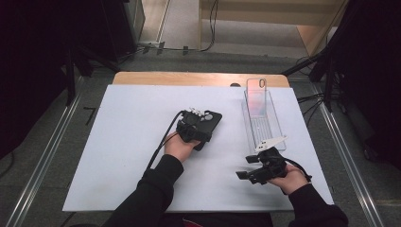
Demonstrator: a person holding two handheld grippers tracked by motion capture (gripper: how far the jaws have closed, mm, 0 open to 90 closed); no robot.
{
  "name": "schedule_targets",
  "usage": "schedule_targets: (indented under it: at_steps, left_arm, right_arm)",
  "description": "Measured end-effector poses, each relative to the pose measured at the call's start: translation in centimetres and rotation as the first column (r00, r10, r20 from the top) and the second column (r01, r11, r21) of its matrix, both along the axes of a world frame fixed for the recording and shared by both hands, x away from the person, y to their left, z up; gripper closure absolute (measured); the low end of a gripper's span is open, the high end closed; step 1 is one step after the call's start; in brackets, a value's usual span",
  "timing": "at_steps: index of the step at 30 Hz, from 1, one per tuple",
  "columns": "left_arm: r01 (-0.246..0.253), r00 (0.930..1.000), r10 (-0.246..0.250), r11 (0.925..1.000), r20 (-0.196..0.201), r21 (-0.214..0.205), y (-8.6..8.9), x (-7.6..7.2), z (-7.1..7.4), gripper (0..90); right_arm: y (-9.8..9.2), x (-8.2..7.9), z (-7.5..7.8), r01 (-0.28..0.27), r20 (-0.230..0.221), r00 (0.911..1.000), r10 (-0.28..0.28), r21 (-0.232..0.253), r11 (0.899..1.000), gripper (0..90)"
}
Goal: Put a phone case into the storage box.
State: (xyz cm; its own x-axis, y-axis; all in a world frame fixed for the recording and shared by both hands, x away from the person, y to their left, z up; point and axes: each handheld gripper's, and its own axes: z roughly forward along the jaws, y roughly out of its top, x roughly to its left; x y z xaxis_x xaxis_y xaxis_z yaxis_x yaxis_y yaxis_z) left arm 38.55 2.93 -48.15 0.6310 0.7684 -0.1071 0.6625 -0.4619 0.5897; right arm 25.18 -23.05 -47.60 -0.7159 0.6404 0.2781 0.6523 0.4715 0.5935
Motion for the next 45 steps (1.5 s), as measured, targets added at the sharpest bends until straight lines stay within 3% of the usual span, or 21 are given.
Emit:
schedule_targets:
  at_steps: [5,14,29,38,45]
  left_arm:
    - [0.013,0.9998,-0.013,0.9987,-0.011,-0.05,0.5,-0.1,1.0,16.7]
    - [0.042,0.9983,-0.046,0.994,-0.036,-0.101,1.8,-0.2,2.4,16.7]
    - [0.125,0.9899,-0.134,0.9768,-0.046,-0.174,4.0,-1.9,4.9,16.6]
    - [0.137,0.989,-0.146,0.965,-0.024,-0.224,5.9,-3.8,5.5,16.5]
    - [0.129,0.9914,-0.13,0.9658,0.008,-0.225,6.7,-5.1,5.6,16.4]
  right_arm:
    - [0.0,0.0,0.0,0.0,0.0,1.0,0.0,0.001,1.0,20.7]
    - [0.0,-0.1,0.1,0.0,0.015,0.9999,0.0,0.013,1.0,20.7]
    - [0.6,-0.4,0.5,-0.004,0.056,0.9984,0.002,0.036,0.999,19.8]
    - [1.6,-0.6,1.8,0.009,0.083,0.9965,-0.013,0.054,0.998,19.6]
    - [2.7,-0.4,3.0,0.022,0.079,0.9964,-0.029,0.082,0.996,19.6]
